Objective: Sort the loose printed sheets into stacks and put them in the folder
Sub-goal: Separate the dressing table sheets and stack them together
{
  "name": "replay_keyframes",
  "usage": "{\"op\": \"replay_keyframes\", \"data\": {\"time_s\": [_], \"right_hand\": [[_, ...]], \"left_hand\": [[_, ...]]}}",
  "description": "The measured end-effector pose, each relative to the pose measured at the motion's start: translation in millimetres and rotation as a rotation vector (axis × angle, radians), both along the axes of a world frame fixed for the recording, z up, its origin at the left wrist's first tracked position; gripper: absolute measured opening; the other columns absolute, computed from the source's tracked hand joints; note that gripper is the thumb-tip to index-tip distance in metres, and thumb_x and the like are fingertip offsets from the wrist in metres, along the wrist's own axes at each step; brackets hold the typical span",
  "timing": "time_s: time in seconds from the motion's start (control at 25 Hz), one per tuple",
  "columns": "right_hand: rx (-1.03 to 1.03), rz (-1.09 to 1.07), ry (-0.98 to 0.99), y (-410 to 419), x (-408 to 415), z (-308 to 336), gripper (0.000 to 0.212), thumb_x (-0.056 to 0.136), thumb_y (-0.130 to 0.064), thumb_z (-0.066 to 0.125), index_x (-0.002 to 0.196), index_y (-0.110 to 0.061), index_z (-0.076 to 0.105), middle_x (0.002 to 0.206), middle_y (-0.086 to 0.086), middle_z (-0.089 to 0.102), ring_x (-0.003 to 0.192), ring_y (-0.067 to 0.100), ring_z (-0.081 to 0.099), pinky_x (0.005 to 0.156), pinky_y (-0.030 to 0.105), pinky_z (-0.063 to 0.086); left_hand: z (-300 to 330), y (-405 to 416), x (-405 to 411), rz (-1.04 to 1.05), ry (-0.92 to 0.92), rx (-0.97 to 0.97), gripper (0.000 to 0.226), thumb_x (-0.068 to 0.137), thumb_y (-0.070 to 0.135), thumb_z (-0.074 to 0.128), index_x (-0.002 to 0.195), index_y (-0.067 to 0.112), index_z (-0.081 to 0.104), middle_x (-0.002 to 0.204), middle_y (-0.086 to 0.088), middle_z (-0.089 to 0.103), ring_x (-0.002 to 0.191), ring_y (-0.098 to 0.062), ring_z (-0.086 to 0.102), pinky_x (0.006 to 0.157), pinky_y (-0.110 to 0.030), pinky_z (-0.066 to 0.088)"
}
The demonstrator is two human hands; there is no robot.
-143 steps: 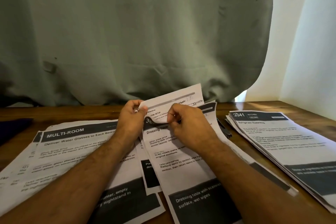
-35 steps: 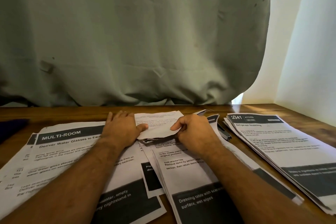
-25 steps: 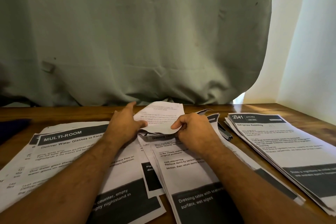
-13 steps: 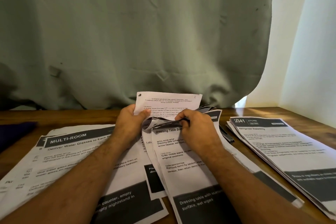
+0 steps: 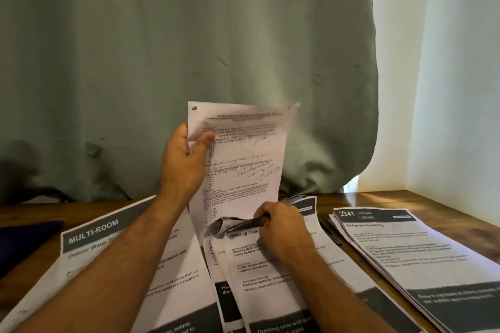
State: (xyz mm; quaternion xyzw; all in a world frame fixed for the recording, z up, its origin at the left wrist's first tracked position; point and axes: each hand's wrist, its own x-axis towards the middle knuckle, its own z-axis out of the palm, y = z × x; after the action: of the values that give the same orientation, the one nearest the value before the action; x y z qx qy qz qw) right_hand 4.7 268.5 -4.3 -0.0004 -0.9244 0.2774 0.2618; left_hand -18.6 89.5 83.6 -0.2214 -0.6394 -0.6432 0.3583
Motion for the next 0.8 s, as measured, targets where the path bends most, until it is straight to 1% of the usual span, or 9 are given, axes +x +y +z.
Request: {"op": "replay_keyframes", "data": {"time_s": [0.08,0.2,0.28,0.4,0.44,0.56,0.64,0.72,0.8], "right_hand": [[0.004,0.012,0.010,2,1,2,0.030,0.091,-0.014,0.058,0.113,-0.033,0.065,0.108,-0.004,0.064,0.088,0.010,0.058,0.088,0.030,0.055],[-0.101,0.058,0.017,1,5,5,0.046,0.096,-0.018,0.057,0.136,-0.038,0.047,0.121,-0.005,0.063,0.103,0.011,0.062,0.091,0.035,0.057],[-0.169,0.088,0.089,1,9,11,0.042,0.097,-0.021,0.056,0.135,-0.037,0.048,0.120,-0.007,0.064,0.102,0.008,0.063,0.089,0.030,0.057],[-0.121,0.095,0.317,2,18,23,0.024,0.098,-0.025,0.054,0.120,-0.031,0.062,0.113,-0.013,0.064,0.094,0.000,0.057,0.084,0.012,0.049],[-0.131,0.117,0.404,2,22,28,0.021,0.098,-0.023,0.055,0.115,-0.029,0.065,0.110,-0.014,0.063,0.092,-0.002,0.057,0.084,0.010,0.048],[-0.202,0.194,0.632,-3,35,38,0.018,0.096,-0.015,0.057,0.108,-0.025,0.067,0.102,-0.018,0.059,0.092,-0.005,0.058,0.087,0.016,0.052],[-0.219,0.238,0.756,-9,41,45,0.022,0.096,-0.010,0.057,0.109,-0.025,0.066,0.103,-0.020,0.057,0.097,-0.008,0.058,0.086,0.014,0.052],[-0.229,0.282,0.876,-15,48,52,0.025,0.095,-0.008,0.055,0.111,-0.026,0.064,0.105,-0.021,0.056,0.102,-0.011,0.056,0.085,0.011,0.051],[-0.242,0.310,0.991,-16,53,58,0.024,0.093,-0.006,0.056,0.111,-0.020,0.065,0.108,-0.018,0.057,0.103,-0.011,0.056,0.085,0.012,0.051]], "left_hand": [[26,-2,7,-0.013,0.058,0.020,0.011,0.100,0.029,0.059,0.111,0.024,0.060,0.099,0.006,0.077,0.084,-0.011,0.076,0.063,-0.029,0.062],[59,-5,17,-0.011,0.121,0.042,0.009,0.101,0.026,0.059,0.109,0.024,0.060,0.095,0.015,0.076,0.084,-0.008,0.075,0.062,-0.023,0.060],[72,-7,22,-0.022,0.134,0.081,0.008,0.101,0.023,0.058,0.109,0.024,0.061,0.095,0.015,0.076,0.086,-0.007,0.075,0.065,-0.024,0.061],[84,-16,28,-0.032,0.124,0.149,0.010,0.101,0.022,0.059,0.110,0.027,0.061,0.098,0.011,0.077,0.087,-0.010,0.076,0.067,-0.028,0.062],[87,-22,31,-0.028,0.126,0.165,0.011,0.101,0.022,0.059,0.110,0.027,0.061,0.098,0.009,0.077,0.087,-0.012,0.076,0.068,-0.030,0.062],[101,-40,41,-0.043,0.149,0.250,0.011,0.101,0.017,0.059,0.108,0.026,0.061,0.096,0.008,0.078,0.090,-0.014,0.076,0.071,-0.031,0.062],[110,-50,45,-0.103,0.148,0.351,0.013,0.101,0.012,0.058,0.110,0.020,0.061,0.095,0.006,0.079,0.091,-0.018,0.076,0.072,-0.033,0.062],[114,-56,50,-0.167,0.105,0.420,0.018,0.101,0.009,0.058,0.118,0.012,0.061,0.097,0.000,0.079,0.092,-0.023,0.076,0.072,-0.037,0.063],[109,-61,52,-0.174,0.028,0.434,0.022,0.101,0.010,0.057,0.123,0.011,0.061,0.100,-0.003,0.078,0.092,-0.024,0.076,0.068,-0.037,0.063]]}}
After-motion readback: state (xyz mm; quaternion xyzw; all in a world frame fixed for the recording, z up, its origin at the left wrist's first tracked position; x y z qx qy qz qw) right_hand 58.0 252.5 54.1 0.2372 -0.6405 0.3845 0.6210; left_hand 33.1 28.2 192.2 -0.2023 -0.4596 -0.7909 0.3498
